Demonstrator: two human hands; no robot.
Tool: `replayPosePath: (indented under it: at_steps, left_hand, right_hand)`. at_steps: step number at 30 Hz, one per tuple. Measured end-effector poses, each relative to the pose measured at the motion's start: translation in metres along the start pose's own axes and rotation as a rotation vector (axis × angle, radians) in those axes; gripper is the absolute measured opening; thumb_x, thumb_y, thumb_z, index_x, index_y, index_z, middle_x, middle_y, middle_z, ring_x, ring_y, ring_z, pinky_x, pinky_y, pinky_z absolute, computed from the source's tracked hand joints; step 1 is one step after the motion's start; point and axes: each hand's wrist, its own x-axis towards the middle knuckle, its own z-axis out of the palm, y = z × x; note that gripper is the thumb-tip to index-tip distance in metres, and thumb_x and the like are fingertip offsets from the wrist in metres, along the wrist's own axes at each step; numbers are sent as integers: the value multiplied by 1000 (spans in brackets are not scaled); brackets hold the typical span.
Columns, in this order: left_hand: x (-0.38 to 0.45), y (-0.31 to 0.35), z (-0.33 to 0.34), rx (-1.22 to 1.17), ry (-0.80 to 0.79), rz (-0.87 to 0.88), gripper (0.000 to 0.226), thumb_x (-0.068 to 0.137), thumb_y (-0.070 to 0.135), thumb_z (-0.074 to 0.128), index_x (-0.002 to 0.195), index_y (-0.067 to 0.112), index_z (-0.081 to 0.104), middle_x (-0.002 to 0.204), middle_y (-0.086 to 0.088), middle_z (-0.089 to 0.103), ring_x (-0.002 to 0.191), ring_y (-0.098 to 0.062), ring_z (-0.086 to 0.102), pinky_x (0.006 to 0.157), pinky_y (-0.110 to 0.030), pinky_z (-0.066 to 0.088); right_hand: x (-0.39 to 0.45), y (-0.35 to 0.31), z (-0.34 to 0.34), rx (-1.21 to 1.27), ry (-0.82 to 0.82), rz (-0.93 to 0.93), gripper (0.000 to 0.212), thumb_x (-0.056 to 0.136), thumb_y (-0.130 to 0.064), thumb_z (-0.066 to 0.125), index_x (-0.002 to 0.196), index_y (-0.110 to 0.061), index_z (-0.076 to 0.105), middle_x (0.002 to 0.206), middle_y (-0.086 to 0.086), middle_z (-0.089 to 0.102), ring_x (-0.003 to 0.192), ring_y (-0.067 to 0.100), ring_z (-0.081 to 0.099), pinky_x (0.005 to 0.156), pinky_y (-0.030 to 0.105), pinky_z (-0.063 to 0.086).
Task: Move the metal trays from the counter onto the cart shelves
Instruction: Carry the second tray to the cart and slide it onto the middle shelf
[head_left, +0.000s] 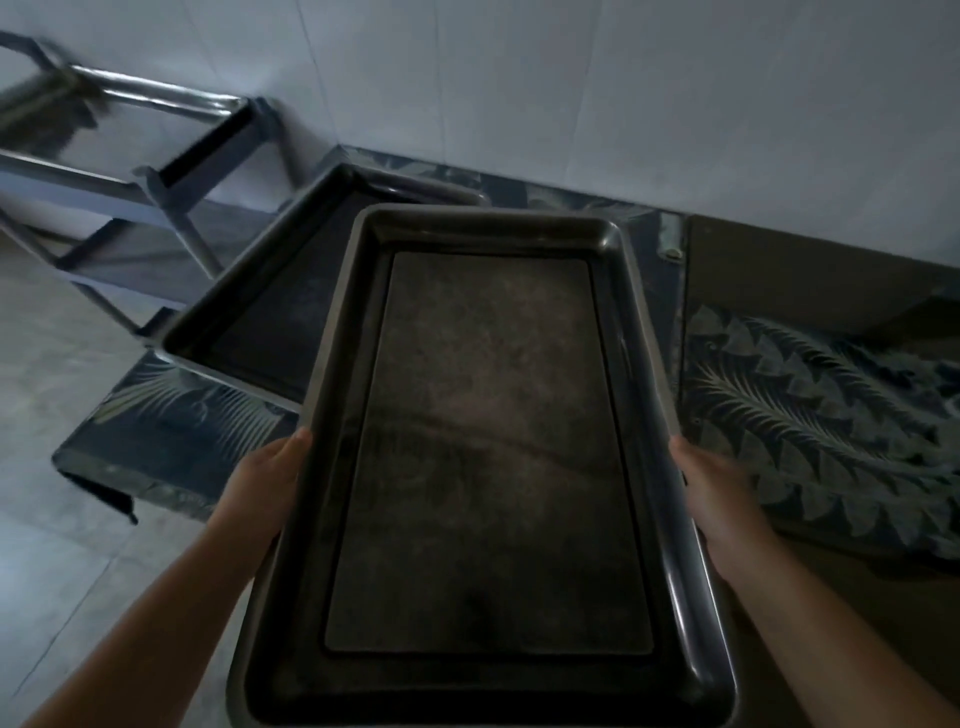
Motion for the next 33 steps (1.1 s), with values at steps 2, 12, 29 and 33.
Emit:
replayPosePath:
  at_steps: [2,12,29,33]
  left_hand:
    - [-11,-5,-9,-112,66,-82,38,101,36,54,78,15,76,74,-7,73,72,-20,68,67,-29,49]
    - [-77,-75,-95,-379,319,-172,36,102,33,53,79,15,74,64,-5,73,70,-25,68,73,-38,52]
    - [-317,-283,-274,-645,1029,-472,40,98,39,54,77,12,76,74,-10,74,72,-24,66,74,-40,52]
    - [-348,-313,-284,-639,1135,-565,41,98,35,53,66,23,75,60,0,70,66,-23,64,67,-38,50]
  right_hand:
    - [-3,1,9,-11,-14,-7,30,95,-43,54,76,-23,65,75,-11,66,73,4,58,63,31,42]
    - [-52,-46,108,-119,-229,-138,30,96,-40,54,72,-23,61,67,-1,61,59,12,58,55,26,45]
    - [-270,-58,427,-495,-935,-522,33,97,-21,54,70,-16,73,61,-2,69,54,4,65,48,22,46]
    - [-308,-54,489,-521,-1038,-563,35,98,-25,54,68,-17,72,62,-4,70,60,6,66,56,25,46]
